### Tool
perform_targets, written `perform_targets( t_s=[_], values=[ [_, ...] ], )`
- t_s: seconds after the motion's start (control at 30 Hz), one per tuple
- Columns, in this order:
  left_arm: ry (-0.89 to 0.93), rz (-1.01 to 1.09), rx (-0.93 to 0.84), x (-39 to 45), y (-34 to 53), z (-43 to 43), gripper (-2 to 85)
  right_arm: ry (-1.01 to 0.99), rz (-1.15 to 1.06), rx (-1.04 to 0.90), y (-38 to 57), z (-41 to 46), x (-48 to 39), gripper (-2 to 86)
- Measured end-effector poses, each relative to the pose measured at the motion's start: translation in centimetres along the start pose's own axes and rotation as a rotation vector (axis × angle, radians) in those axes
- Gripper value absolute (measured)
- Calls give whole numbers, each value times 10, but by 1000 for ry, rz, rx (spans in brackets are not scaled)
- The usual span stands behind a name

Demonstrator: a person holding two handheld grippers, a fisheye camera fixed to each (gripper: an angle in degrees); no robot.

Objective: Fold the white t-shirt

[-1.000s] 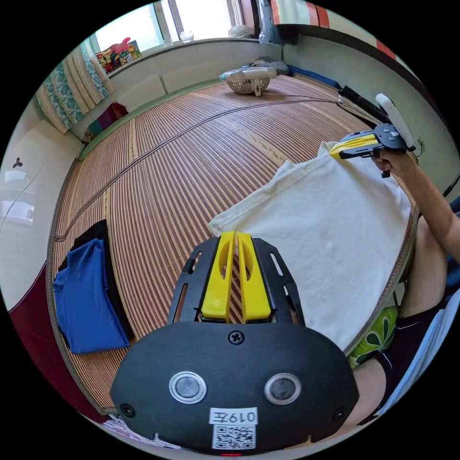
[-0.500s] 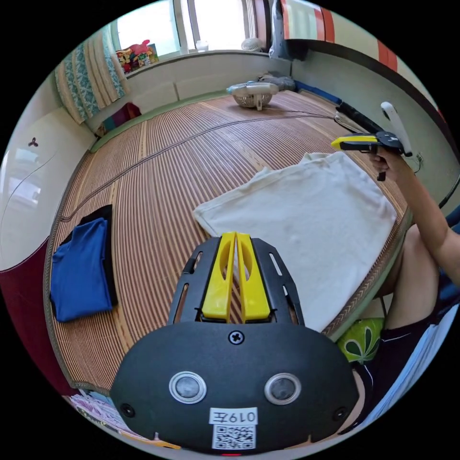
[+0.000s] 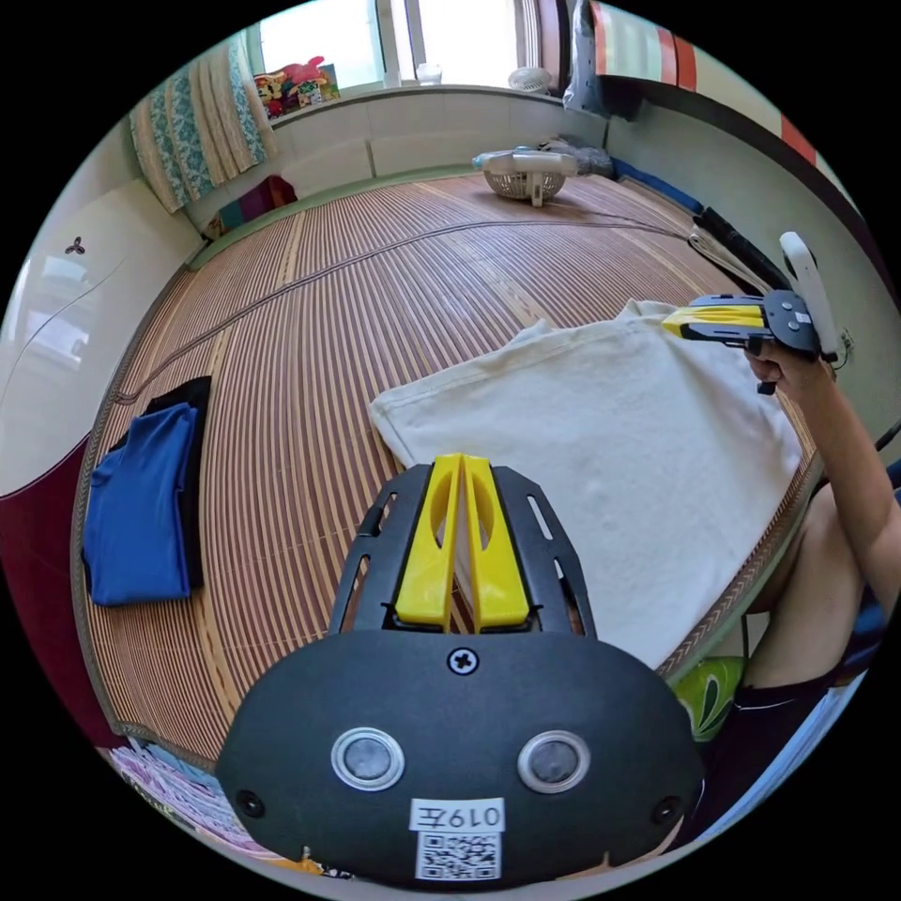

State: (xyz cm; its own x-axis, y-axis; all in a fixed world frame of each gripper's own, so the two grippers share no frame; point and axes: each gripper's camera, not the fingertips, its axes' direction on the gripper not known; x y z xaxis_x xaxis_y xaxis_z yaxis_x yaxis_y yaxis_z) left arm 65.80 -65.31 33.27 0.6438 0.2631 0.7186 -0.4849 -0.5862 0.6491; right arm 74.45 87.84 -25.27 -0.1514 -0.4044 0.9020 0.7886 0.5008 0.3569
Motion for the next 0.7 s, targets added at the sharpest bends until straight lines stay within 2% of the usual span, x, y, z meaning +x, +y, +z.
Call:
perform_targets(
  t_s=[0.33, 0.53, 0.63, 0.7],
  values=[
    [112, -60, 6, 0, 61, -1, 9, -4, 118, -23, 31, 21, -22, -10],
    [64, -70, 174, 24, 111, -39, 9, 27, 132, 148, 72, -62, -46, -10],
    [155, 21, 241, 59, 149, -66, 10, 38, 56, 94, 99, -94, -69, -10],
    [177, 157, 173, 97, 172, -73, 12, 52, 22, 43, 123, -104, -89, -10]
  ],
)
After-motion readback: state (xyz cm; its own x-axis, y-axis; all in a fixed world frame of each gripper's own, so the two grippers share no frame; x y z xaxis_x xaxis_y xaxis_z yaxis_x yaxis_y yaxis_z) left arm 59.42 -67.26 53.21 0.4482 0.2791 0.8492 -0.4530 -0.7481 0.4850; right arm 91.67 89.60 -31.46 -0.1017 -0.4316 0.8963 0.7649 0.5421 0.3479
